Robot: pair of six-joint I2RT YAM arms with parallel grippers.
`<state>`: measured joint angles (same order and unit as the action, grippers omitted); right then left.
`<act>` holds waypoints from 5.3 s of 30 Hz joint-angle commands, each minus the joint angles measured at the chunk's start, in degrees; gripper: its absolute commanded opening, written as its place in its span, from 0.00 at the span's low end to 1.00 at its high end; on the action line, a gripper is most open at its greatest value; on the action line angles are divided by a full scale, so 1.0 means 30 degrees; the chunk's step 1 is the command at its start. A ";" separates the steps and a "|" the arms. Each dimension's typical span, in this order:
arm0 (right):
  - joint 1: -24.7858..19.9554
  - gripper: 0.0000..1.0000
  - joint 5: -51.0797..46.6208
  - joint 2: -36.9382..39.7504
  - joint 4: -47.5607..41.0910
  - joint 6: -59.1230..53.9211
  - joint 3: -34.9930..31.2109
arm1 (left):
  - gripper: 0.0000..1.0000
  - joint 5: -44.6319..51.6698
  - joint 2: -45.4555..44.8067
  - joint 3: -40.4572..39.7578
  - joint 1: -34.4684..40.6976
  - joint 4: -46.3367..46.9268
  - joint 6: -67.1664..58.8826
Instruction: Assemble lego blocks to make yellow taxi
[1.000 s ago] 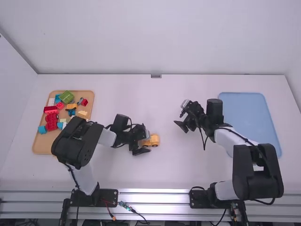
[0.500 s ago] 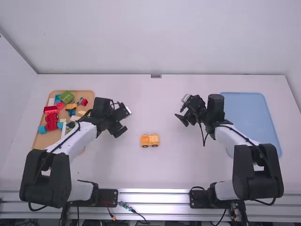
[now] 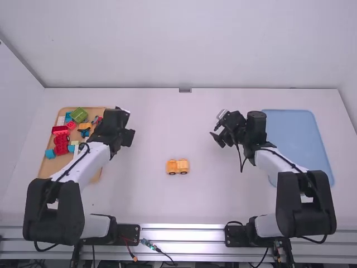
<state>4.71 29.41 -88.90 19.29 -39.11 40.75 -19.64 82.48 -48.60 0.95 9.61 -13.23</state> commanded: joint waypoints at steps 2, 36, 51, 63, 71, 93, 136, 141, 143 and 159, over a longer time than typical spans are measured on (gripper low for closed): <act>-0.0007 0.99 -0.0393 0.0480 0.0000 0.0124 0.0466 | 0.99 -0.0969 -0.0252 -0.1814 -0.1188 0.1297 0.3752; -0.0335 0.99 -0.0962 0.0480 0.1494 0.3118 0.0466 | 0.99 0.7774 0.6342 -1.0673 -0.7315 0.8138 1.2983; -0.0306 0.99 -0.0823 0.0480 0.1435 0.3118 0.0466 | 1.00 0.5858 1.0116 -1.4608 -0.7002 1.2378 1.7930; -0.0306 0.99 -0.0823 0.0480 0.1071 0.3104 0.0466 | 0.99 0.5523 1.0582 -1.3216 -0.5778 1.0608 2.0509; -0.0306 0.99 -0.0831 0.0480 0.0940 0.3104 0.0466 | 0.99 0.4918 1.0691 -1.2247 -0.5945 0.9974 2.0597; -0.0306 0.99 -0.0816 0.0480 0.0546 0.3118 0.0466 | 0.99 0.6179 1.1544 -1.2203 -0.6207 0.9610 2.0312; -0.0306 0.99 -0.0823 0.0480 0.0495 0.3118 0.0466 | 0.92 0.5013 1.5645 -1.7376 -0.5960 1.4593 2.2906; -0.0306 0.99 -0.0823 0.0466 0.0415 0.3118 0.0466 | 0.87 0.4998 1.5645 -1.7027 -0.5960 1.3843 2.2906; -0.0306 0.99 -0.0816 0.0466 0.0423 0.3111 0.0466 | 0.84 0.4998 1.5645 -1.7027 -0.5960 1.3850 2.2913; -0.0306 0.99 -0.0823 0.0466 0.0415 0.3111 0.0466 | 0.59 0.5006 1.5645 -1.6232 -0.5952 1.3034 2.2921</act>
<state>3.75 26.68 -88.90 20.56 -30.09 40.75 -4.56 129.32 -98.96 -17.23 48.36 55.55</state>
